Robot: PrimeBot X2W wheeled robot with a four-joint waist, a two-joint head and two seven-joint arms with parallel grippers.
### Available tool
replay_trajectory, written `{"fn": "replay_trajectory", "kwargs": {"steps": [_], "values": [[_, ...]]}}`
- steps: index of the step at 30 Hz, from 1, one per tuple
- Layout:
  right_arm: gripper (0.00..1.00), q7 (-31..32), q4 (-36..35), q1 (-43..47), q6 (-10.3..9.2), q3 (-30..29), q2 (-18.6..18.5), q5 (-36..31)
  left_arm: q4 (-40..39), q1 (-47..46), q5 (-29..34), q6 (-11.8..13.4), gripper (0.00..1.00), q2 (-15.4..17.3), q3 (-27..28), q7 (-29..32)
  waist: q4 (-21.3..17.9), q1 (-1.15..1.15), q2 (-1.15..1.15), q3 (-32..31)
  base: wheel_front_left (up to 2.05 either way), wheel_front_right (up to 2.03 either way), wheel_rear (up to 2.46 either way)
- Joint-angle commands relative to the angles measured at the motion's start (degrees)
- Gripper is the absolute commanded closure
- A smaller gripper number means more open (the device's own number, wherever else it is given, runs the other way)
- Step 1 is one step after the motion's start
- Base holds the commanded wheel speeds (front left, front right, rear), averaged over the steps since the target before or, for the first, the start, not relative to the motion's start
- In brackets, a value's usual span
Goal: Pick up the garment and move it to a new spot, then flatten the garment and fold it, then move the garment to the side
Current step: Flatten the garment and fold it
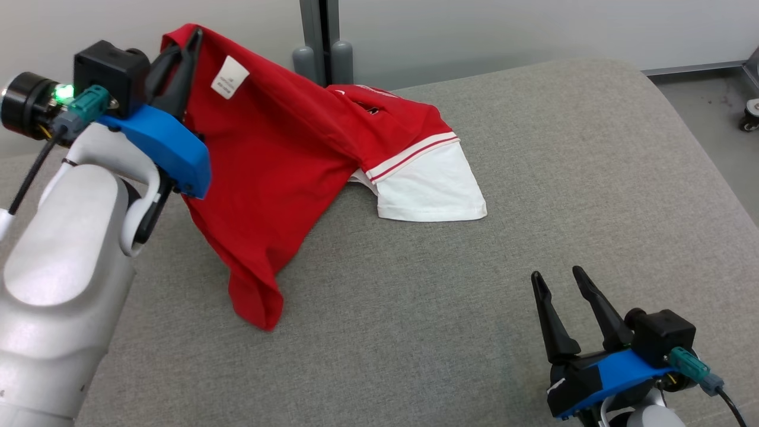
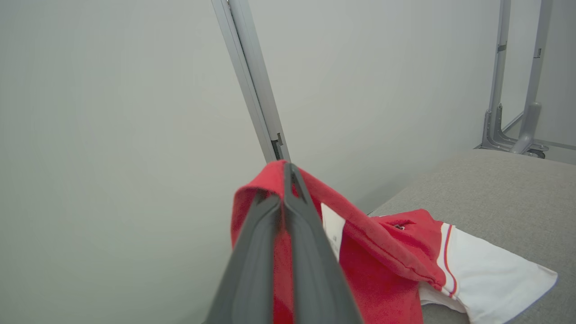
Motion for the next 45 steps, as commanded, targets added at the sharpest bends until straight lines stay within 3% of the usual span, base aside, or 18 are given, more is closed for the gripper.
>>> {"fn": "replay_trajectory", "kwargs": {"steps": [1, 12, 20, 24, 31, 35, 36, 37, 38, 45], "values": [[0.0, -0.3, 0.3, 0.0, 0.03, -0.1, 0.0, 0.3, -0.4, 0.0, -0.5, -0.3, 1.0, 0.4, -0.8, -0.5, 0.0, -0.01, 0.0, 0.0, 0.0, 0.0, 0.0], [0.0, -0.3, 0.1, 0.1, 0.03, -2.9, 0.0, -0.6, -13.6, 17.8, -10.1, -0.3, 1.0, 1.8, -17.4, -0.8, 5.1, -0.01, 0.0, -0.4, 0.0, 0.0, 0.0], [0.0, 1.0, -0.9, 0.6, 0.03, -3.3, 0.0, -1.1, -17.0, 28.3, -11.9, 0.0, 1.0, 3.0, -24.3, 3.4, 9.8, -0.01, 0.0, -0.8, 0.0, 0.0, 0.0], [0.0, 1.3, -1.0, 0.1, 0.03, -2.8, 0.0, -0.8, -13.2, 29.6, -12.1, 1.9, 1.0, 3.2, -23.9, 3.6, 10.6, -0.01, 0.0, -1.1, 0.0, 0.0, 0.0], [0.0, 1.6, -0.8, 0.5, 0.03, -2.1, 0.0, -0.4, -4.7, 28.3, -11.6, 8.3, 1.0, 3.2, -20.3, 0.5, 9.6, -0.01, 0.0, -1.6, 0.0, 0.0, 0.0], [0.0, 1.7, -0.7, 1.0, 0.03, -2.5, 0.0, -0.2, -1.6, 28.7, -12.7, 9.5, 1.0, 2.4, -19.2, -0.7, 8.4, -0.01, 0.0, -1.8, 0.0, 0.0, 0.0], [0.0, 1.8, -0.8, 1.0, 0.03, -2.4, 0.0, -0.2, -1.2, 29.1, -13.2, 9.6, 0.98, 2.2, -18.8, -1.2, 8.1, -0.01, 0.0, -1.9, 0.0, 0.0, 0.0], [0.0, 1.8, -0.9, 1.0, 0.03, -2.6, 0.0, -0.3, -1.0, 29.6, -13.6, 9.6, 0.18, 1.8, -18.6, -1.9, 8.0, -0.01, 0.0, -1.9, 0.0, 0.0, 0.0], [0.0, 1.9, -1.0, 0.9, 0.03, -2.7, 0.0, -0.4, -1.1, 30.1, -14.6, 9.6, 0.0, 1.3, -18.0, -2.8, 7.7, -0.01, 0.0, -1.9, 0.0, 0.0, 0.0], [0.0, 2.4, -1.9, 2.0, 0.03, -4.6, 0.0, -1.0, -4.2, 33.6, -18.2, 10.3, 0.0, -1.6, -15.7, -7.2, 8.0, -0.01, 0.0, -2.2, 0.0, 0.0, 0.0]]}}
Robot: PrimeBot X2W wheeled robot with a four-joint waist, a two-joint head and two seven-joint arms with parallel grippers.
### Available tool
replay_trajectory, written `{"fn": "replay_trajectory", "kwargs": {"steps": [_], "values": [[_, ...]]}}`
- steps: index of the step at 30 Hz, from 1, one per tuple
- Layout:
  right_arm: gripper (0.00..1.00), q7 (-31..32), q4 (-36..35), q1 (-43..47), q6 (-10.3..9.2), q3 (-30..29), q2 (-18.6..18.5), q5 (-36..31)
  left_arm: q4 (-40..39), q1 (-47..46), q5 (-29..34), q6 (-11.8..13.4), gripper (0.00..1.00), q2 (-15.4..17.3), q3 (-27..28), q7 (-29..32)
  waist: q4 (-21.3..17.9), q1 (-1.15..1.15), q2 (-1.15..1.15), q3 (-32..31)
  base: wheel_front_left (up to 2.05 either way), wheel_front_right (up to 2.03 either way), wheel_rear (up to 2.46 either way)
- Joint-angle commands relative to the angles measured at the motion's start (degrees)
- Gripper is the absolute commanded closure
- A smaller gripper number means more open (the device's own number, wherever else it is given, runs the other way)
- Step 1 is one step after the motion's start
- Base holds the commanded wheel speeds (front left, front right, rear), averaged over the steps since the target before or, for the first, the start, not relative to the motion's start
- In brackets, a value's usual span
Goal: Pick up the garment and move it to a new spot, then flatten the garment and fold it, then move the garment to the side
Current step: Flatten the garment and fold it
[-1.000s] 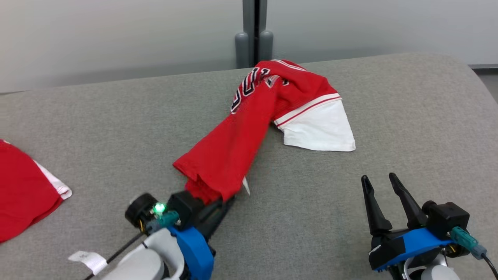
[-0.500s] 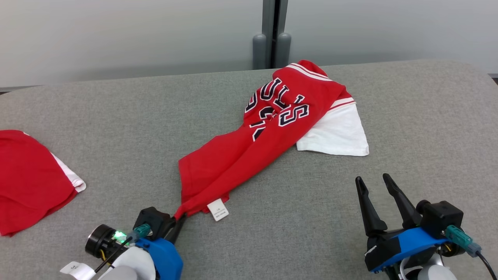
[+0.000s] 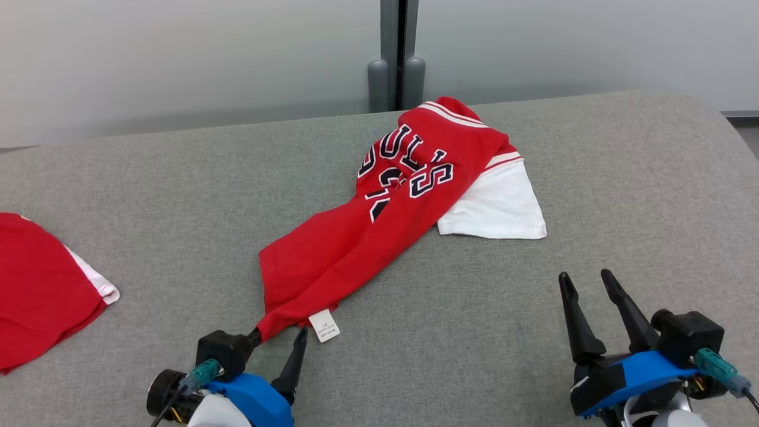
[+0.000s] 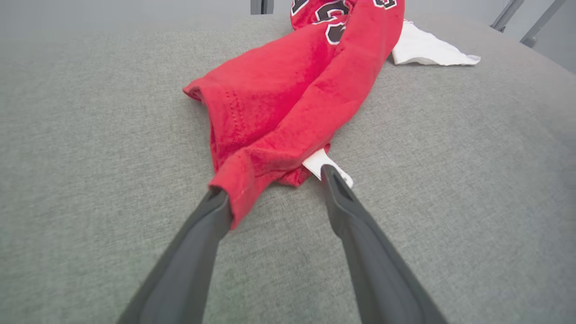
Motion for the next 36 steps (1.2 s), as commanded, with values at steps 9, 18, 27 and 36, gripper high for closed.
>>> {"fn": "replay_trajectory", "kwargs": {"steps": [9, 18, 27, 36], "values": [[0.0, 1.2, -2.0, 1.7, 0.03, -3.1, 0.0, -1.1, -6.5, 4.7, -2.7, 2.3, 0.0, 0.5, 4.7, -5.5, 2.6, 0.0, 0.0, -1.2, 0.0, 0.0, 0.0], [0.0, 1.7, -2.8, 2.3, 0.03, -4.2, 0.0, -1.0, -12.2, 6.2, 0.9, 4.2, 0.0, 0.4, 13.5, -7.3, 3.8, 0.0, 0.0, -2.5, 0.0, 0.0, 0.0], [0.0, 2.6, -3.1, 3.3, 0.03, -4.2, -0.1, -1.5, -17.9, 11.6, 9.5, 2.2, 0.0, -4.1, 25.2, -7.3, 3.0, 0.0, 0.0, -4.9, 0.0, 0.0, 0.0], [0.0, 3.7, -4.1, 4.5, 0.03, -4.9, 0.0, -1.7, -16.2, 14.8, 13.7, -0.7, 0.0, -6.7, 28.9, -7.4, 2.4, 0.0, 0.0, -6.0, 0.0, 0.0, 0.0]]}}
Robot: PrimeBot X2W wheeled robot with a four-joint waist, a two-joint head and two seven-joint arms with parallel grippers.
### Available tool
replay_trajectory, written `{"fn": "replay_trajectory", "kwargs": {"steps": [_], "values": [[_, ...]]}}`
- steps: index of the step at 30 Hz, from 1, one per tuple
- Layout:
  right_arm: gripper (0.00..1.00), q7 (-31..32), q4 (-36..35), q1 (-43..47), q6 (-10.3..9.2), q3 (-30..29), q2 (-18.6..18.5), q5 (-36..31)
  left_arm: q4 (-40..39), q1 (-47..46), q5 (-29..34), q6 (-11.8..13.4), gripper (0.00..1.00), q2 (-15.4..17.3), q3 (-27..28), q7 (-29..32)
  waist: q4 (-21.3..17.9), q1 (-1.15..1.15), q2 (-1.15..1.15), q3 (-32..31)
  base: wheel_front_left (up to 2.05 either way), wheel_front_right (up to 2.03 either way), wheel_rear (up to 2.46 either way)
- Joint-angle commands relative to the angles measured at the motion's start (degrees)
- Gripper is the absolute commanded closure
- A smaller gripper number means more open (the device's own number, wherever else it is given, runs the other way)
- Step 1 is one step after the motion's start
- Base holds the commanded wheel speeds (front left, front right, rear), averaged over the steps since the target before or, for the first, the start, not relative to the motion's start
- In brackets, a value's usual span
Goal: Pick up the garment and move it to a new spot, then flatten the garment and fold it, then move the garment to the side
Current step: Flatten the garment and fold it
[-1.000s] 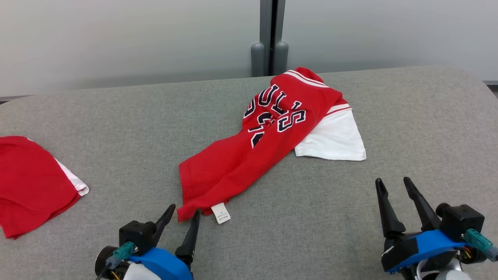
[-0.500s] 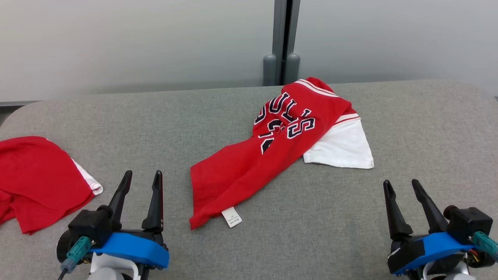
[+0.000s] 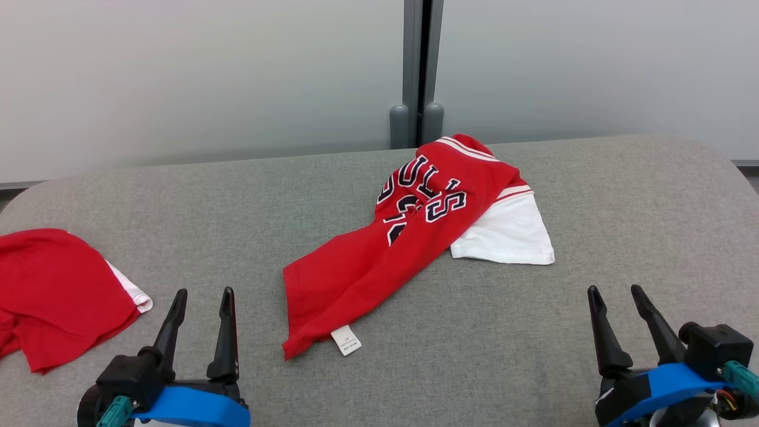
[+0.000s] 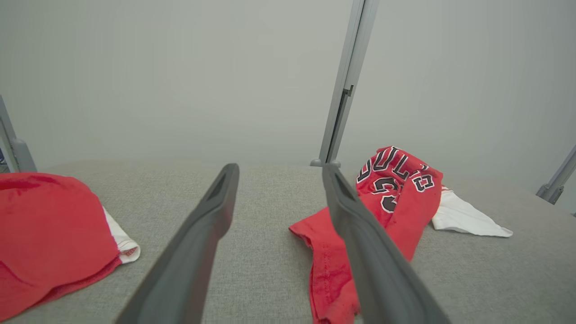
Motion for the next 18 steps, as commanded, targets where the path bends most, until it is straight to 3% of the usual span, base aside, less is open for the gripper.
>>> {"fn": "replay_trajectory", "kwargs": {"steps": [1, 18], "values": [[0.0, 0.2, -0.4, 0.8, 0.03, -0.2, 0.0, -0.3, 0.3, 0.5, 0.7, -0.5, 0.0, -0.4, 0.7, -0.3, 0.0, 0.0, 0.0, -0.1, 0.0, 0.0, 0.0], [0.0, 0.1, -0.7, 0.2, 0.03, -0.3, 0.0, -0.1, 2.9, 0.1, 4.1, -3.5, 0.0, -2.4, 2.5, -0.3, 0.4, 0.0, 0.0, 1.0, 0.0, 0.0, 0.0]]}}
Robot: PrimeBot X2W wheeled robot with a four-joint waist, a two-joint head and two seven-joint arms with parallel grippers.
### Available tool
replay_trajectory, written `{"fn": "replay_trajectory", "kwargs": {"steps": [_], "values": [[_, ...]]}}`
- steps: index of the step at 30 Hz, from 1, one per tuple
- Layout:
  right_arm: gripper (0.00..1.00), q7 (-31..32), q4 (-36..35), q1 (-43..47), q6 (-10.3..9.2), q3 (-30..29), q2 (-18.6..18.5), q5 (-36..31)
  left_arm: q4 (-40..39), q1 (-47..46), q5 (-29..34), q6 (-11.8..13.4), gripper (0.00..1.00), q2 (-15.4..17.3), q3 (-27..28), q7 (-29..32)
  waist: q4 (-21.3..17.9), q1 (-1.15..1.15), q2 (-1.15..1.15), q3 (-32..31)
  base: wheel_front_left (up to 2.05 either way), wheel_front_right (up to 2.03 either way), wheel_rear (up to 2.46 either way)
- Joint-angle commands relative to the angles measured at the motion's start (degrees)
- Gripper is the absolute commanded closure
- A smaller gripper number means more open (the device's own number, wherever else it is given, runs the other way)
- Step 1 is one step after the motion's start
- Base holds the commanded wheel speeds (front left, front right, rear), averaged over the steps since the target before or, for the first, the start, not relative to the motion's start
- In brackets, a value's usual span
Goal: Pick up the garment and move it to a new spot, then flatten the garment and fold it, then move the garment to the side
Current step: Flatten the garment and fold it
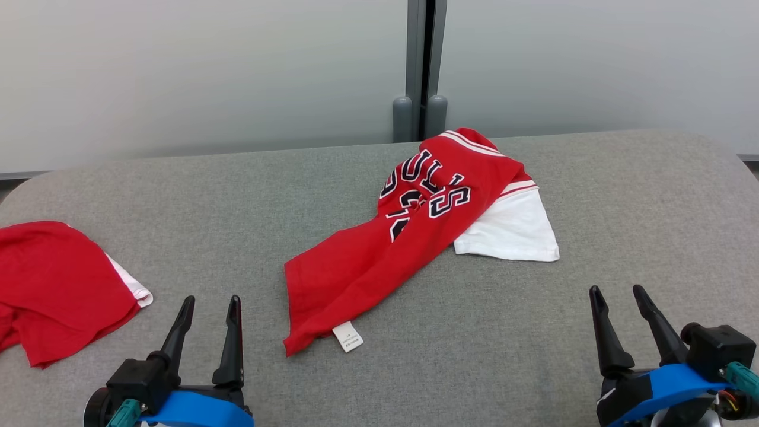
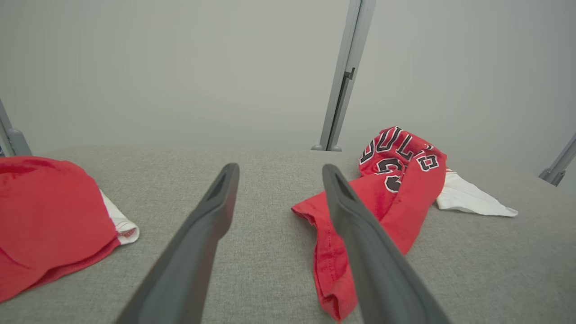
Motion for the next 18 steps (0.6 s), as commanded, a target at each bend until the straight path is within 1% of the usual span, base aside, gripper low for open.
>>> {"fn": "replay_trajectory", "kwargs": {"steps": [1, 8, 10, 13, 18], "values": [[0.0, -0.1, 0.0, -0.3, 0.03, 0.0, 0.0, -0.1, 0.1, -0.5, 0.5, -0.1, 0.0, 0.0, 0.0, -0.3, 0.1, 0.0, 0.0, 0.1, 0.0, 0.0, 0.0], [0.0, -0.4, 0.5, -0.8, 0.03, 0.5, 0.0, 0.2, 2.0, -0.7, 0.1, -1.3, 0.0, -1.0, -0.8, -0.2, 0.0, 0.0, 0.0, 0.8, 0.0, 0.0, 0.0], [0.0, -0.5, 0.8, -0.8, 0.03, 0.9, 0.0, 0.2, 3.5, -0.6, -0.2, -1.4, 0.0, -1.6, -1.5, 1.3, -0.1, 0.0, 0.0, 1.0, 0.0, 0.0, 0.0], [0.0, -0.7, 1.2, -1.2, 0.03, 1.5, 0.0, 0.4, 6.0, -0.6, -1.3, -2.1, 0.0, -2.6, -2.9, 4.2, -0.4, 0.0, 0.0, 1.4, 0.0, 0.0, 0.0], [0.0, -0.9, 1.9, -1.9, 0.03, 2.6, 0.0, 0.8, 10.5, -2.4, -2.7, -3.4, 0.0, -4.0, -4.8, 7.3, -0.6, 0.0, 0.0, 2.2, 0.0, 0.0, 0.0]]}}
